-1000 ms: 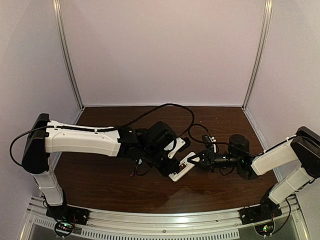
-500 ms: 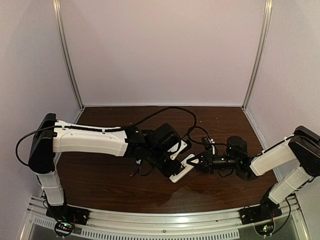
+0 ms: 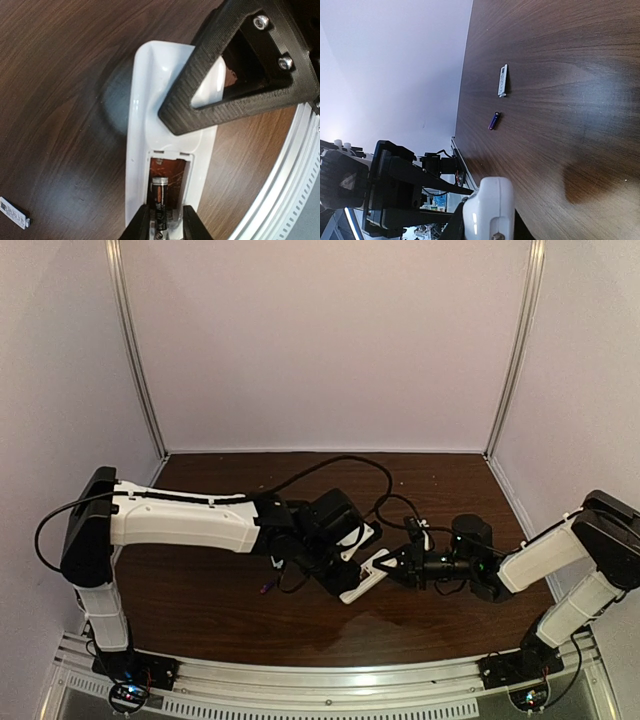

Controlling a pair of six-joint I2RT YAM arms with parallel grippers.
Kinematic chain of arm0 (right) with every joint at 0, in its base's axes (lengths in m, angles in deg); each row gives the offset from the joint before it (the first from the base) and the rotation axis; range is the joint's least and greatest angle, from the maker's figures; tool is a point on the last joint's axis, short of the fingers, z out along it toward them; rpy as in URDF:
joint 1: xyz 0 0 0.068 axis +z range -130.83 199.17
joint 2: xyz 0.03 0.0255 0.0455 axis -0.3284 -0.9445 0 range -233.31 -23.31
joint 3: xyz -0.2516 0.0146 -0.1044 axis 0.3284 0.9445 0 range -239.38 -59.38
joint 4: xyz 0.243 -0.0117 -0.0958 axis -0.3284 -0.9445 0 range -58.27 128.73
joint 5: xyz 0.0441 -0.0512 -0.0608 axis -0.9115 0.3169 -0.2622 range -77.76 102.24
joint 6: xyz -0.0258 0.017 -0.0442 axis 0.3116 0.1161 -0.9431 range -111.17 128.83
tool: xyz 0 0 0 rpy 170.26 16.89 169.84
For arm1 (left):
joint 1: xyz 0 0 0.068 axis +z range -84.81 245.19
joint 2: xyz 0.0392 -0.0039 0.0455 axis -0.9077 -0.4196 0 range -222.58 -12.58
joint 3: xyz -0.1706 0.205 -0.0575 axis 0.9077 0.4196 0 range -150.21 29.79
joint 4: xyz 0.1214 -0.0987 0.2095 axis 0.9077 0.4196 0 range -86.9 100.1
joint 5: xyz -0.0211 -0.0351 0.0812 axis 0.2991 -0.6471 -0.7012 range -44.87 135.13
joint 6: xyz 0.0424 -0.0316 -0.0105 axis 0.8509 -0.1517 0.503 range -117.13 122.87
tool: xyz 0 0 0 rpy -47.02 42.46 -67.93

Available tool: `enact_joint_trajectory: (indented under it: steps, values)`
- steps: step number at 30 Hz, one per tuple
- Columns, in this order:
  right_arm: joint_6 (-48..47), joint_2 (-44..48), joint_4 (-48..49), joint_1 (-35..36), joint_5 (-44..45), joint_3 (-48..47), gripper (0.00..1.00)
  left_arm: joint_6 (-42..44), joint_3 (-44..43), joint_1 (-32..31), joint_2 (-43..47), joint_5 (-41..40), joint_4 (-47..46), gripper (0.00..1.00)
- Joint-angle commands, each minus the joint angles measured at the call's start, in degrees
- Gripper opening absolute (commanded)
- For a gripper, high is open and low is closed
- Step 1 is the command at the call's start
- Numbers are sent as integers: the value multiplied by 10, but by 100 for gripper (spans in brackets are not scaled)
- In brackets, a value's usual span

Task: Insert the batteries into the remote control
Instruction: Place the battery in the battery compartment, then load the battery into the battery compartment.

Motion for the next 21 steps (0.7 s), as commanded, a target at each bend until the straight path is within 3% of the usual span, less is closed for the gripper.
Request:
enact_joint_trajectory:
  steps: [1,13,21]
  values:
    - [10,2,52,7,-28,1,0,-8,-6,10,-15,-35,20,24]
    - [16,-3,54,7,-32,4,0,1,25,18,44,-7,-48,39]
    - [16,4,47,6,-45,2,0,7,97,44,137,30,-122,51]
